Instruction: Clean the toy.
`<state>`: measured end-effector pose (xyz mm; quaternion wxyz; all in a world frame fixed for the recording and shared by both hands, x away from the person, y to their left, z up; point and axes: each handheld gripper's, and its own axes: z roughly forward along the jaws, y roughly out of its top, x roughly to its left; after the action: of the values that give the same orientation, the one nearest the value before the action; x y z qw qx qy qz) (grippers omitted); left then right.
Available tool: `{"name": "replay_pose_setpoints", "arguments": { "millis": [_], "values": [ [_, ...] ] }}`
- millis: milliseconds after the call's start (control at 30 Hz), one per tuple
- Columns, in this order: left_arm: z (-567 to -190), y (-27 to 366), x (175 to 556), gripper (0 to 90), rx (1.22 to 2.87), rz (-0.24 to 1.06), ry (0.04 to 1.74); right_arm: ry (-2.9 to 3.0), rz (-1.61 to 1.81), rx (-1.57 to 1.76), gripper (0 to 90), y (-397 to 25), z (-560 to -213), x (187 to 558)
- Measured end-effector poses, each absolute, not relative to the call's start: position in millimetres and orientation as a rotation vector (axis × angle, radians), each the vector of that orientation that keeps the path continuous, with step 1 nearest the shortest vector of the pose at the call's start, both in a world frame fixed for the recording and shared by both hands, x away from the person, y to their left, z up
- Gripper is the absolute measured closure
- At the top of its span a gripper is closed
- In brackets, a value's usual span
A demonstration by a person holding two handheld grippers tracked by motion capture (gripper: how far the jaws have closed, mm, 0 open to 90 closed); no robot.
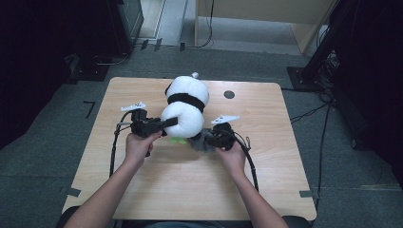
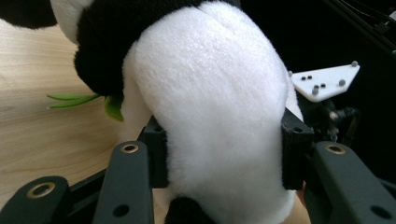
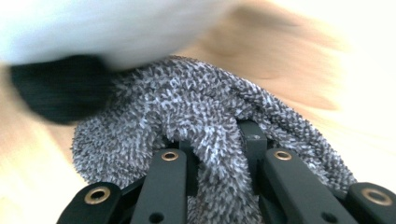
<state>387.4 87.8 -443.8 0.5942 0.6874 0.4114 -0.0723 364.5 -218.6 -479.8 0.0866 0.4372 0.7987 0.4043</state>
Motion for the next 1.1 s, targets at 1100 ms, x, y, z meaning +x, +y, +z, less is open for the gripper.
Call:
{"name": "replay_pose_setpoints", "arguments": {
  "millis": [1100],
  "values": [
    [-443.8,71.1,374.6,52.3,1.694,0.085,1.031,2.397,1.368,0.982,77.6,-152.8,-430.8,321.0]
  ]
}}
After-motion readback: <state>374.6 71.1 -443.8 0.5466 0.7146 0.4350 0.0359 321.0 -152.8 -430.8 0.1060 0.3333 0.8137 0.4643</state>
